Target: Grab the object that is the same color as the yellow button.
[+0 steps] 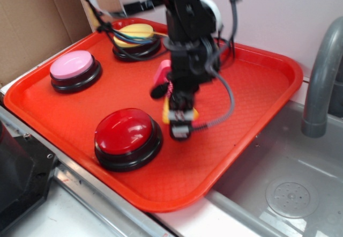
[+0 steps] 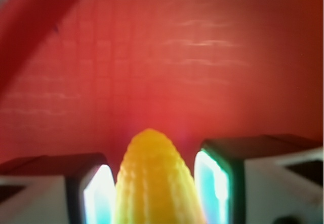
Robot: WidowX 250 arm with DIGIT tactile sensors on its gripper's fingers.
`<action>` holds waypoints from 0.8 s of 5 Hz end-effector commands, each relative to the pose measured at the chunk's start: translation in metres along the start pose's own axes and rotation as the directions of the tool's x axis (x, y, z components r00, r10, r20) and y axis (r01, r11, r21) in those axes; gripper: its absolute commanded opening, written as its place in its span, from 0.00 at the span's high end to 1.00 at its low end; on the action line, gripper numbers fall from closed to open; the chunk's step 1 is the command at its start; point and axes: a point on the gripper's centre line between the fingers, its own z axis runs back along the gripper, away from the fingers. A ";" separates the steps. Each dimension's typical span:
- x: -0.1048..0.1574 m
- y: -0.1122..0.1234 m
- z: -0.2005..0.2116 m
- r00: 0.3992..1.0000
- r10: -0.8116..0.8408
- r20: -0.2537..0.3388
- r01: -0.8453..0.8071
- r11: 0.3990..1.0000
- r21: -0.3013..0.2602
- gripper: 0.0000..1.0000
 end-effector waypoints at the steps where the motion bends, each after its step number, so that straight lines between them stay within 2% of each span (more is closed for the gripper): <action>1: -0.035 0.022 0.070 0.957 0.273 0.103 -0.277 0.960 0.029 1.00; 2: -0.065 0.047 0.077 0.909 0.411 0.067 -0.414 0.909 0.042 1.00; 4: -0.109 0.080 0.075 0.822 0.569 0.038 -0.570 0.817 0.087 1.00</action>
